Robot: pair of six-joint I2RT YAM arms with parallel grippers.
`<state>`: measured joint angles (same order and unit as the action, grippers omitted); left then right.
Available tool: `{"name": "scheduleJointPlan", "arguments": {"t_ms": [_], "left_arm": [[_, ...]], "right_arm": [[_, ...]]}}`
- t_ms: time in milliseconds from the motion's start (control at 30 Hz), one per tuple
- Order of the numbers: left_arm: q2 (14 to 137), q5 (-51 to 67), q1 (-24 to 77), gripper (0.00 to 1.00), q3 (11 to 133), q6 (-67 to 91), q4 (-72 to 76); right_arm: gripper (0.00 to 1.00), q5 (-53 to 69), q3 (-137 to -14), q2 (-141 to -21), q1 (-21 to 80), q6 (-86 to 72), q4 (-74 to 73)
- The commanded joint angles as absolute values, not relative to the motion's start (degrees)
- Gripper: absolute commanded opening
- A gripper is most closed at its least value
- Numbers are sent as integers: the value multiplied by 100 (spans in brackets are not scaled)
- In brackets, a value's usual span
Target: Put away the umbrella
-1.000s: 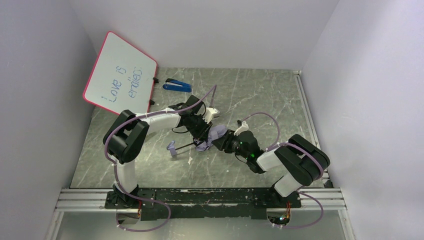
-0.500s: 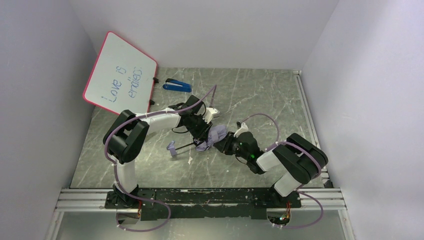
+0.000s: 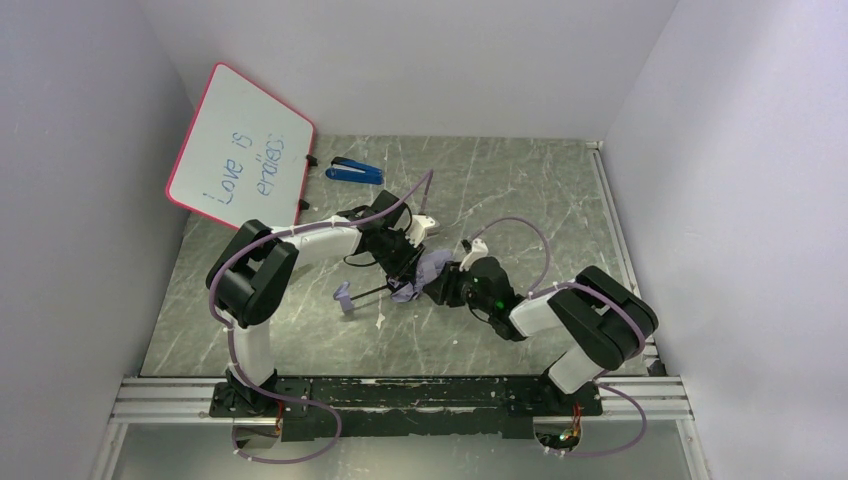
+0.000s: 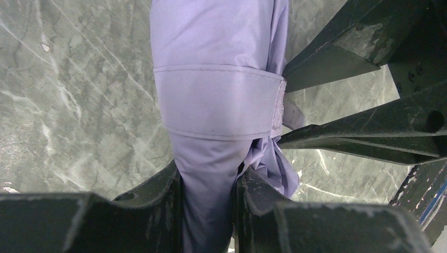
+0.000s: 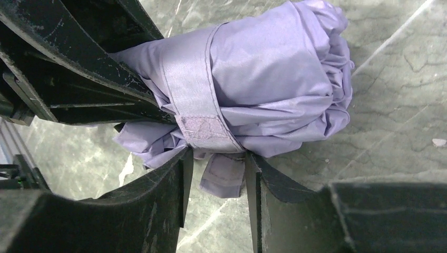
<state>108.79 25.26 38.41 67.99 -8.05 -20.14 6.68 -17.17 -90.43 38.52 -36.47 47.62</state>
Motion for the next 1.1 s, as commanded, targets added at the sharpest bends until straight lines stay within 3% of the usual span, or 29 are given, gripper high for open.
{"name": "scheduleJointPlan", "arguments": {"t_ms": [0, 500, 1067], "left_arm": [[11013, 1714, 3814, 5, 6756, -800, -2469], [11021, 1729, 3814, 5, 6746, -782, -2452], [11026, 1715, 3814, 5, 6767, -791, -2474]], "right_arm": [[45, 453, -1910, -8915, 3915, -3027, 4044], [44, 190, -2210, -8623, 4330, -1695, 3109], [43, -1855, -2674, -8821, 5332, -917, 2178]]}}
